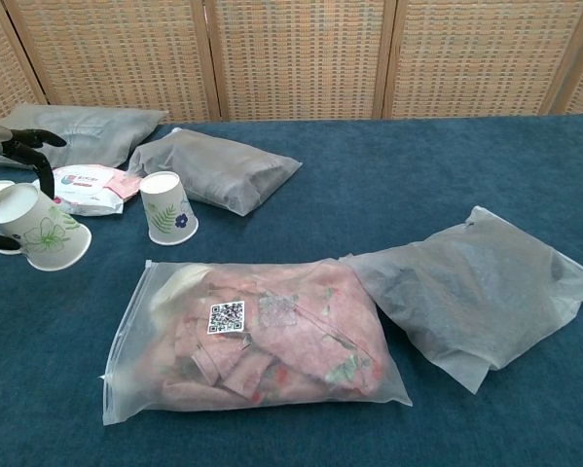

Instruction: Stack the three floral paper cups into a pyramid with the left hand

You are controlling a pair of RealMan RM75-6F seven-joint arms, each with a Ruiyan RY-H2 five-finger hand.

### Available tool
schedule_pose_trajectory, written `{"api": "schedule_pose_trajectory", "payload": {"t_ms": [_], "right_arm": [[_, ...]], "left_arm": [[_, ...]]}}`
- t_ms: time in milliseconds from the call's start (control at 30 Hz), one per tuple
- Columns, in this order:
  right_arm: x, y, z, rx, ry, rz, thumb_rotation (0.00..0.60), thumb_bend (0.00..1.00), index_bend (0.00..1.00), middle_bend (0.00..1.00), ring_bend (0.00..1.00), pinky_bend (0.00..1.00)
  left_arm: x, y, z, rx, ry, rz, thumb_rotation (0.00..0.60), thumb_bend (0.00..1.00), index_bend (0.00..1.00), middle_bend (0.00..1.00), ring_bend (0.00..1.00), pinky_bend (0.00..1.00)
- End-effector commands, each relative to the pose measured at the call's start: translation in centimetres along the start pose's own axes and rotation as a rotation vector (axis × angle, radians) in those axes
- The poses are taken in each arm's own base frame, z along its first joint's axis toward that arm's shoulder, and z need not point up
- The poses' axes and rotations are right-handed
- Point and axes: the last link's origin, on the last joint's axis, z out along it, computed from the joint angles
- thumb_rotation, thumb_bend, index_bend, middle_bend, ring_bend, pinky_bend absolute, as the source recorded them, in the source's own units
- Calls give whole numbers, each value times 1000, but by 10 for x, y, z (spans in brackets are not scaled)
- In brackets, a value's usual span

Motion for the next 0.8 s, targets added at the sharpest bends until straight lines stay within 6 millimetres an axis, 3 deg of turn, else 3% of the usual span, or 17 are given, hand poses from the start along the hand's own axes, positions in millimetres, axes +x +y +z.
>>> {"api": "schedule_pose_trajectory", "payload": {"t_ms": [33,267,800], "right_arm": [[0,0,0,-1,0,-1,600,94,0,0,0,0],[-1,1,1,-3,-2,-1,600,93,0,0,0,0],[0,3,2,-11,0,2,600,94,0,0,0,0]], "left_arm": [[3,-4,17,39,-6,-2,600,186,428,0,0,0],[6,-9,35,91,-22,-44,600,186,428,0,0,0],[10,5,69,149,-33,-13,600,186,428,0,0,0]]}}
